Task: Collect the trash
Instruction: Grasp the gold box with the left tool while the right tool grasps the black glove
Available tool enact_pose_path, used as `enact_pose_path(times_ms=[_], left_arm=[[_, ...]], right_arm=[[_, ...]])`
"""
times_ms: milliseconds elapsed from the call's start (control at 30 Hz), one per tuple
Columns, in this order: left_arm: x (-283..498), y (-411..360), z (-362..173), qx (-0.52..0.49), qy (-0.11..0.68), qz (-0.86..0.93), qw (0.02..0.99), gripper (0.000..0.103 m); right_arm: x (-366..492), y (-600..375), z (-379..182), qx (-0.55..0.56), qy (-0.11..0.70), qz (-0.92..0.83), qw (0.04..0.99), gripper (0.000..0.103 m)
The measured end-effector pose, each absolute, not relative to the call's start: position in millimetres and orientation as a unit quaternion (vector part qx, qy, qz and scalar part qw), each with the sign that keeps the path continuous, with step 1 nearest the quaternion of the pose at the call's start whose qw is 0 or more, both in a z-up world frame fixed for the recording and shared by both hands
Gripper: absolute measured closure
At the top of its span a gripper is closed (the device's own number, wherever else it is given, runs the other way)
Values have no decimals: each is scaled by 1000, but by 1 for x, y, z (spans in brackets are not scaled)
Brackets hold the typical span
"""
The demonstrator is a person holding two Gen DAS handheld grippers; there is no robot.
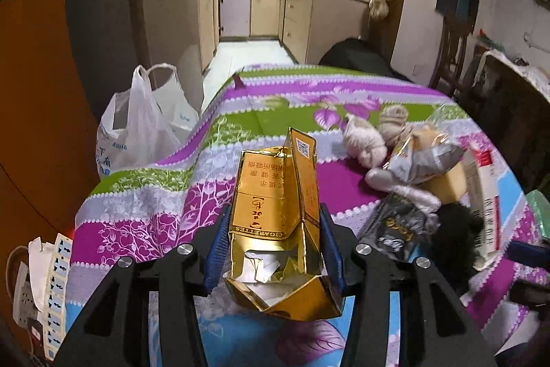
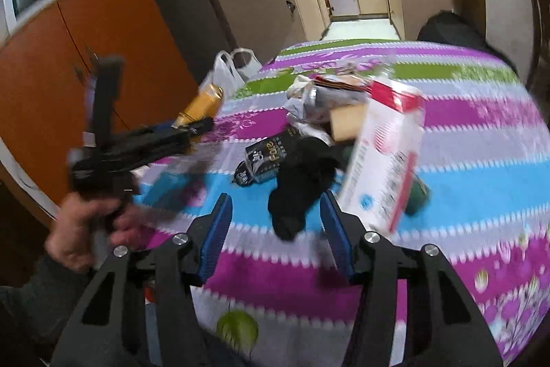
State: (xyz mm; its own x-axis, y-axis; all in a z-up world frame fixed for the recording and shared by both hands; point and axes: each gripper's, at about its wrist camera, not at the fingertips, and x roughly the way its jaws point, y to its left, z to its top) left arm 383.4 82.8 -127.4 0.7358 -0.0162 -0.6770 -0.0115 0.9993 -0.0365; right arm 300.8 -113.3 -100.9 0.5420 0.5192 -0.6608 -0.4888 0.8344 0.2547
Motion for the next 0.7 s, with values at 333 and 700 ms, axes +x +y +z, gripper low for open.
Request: enact_pose_path(times_ms=[333,700], left_arm=[[376,80,-122,-29,335,-14,942,54],[356,66,-102,-43,323,-35,945,54]], right_arm=[[337,-80,-136,-23,417,209,884,54],[300,-104,-88,29,344,244,906,71]])
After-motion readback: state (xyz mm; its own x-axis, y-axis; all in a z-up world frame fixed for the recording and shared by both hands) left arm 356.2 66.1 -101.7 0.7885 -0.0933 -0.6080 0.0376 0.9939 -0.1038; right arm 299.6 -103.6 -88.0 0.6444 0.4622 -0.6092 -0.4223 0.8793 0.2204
